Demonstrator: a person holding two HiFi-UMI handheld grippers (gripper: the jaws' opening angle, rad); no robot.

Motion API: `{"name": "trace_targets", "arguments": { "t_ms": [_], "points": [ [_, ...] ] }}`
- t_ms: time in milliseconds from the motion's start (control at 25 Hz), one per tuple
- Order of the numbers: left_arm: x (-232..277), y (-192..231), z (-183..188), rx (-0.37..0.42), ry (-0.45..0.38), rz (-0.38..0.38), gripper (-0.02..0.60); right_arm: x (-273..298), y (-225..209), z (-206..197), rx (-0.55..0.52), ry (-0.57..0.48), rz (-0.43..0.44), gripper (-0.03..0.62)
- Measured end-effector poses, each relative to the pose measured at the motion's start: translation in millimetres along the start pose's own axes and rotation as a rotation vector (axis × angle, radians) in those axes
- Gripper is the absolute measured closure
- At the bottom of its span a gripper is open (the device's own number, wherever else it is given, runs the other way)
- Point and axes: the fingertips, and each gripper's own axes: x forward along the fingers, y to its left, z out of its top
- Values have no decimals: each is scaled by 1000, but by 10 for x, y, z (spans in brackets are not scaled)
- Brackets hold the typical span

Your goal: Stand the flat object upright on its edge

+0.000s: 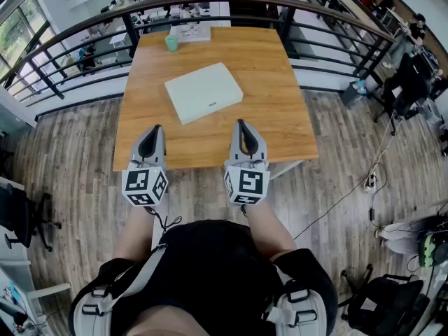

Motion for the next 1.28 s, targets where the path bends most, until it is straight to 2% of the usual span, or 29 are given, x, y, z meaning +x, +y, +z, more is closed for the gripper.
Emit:
{"name": "trace_targets", "arguments": {
  "t_ms": [320,520,1000,1280],
  "points": [
    [43,-111,-33,-15,11,-3,577,3,-50,-82,34,19,39,588],
    [54,-276,-47,15,9,15,577,-47,-182,-108,62,27,44,588],
    [18,-582,-95,-23,16,66,577,-155,-391,-109,57,19,127,588],
    [69,-621,-167,8,31,64,577,-95,-390,-193,83,29,136,588]
  ]
}}
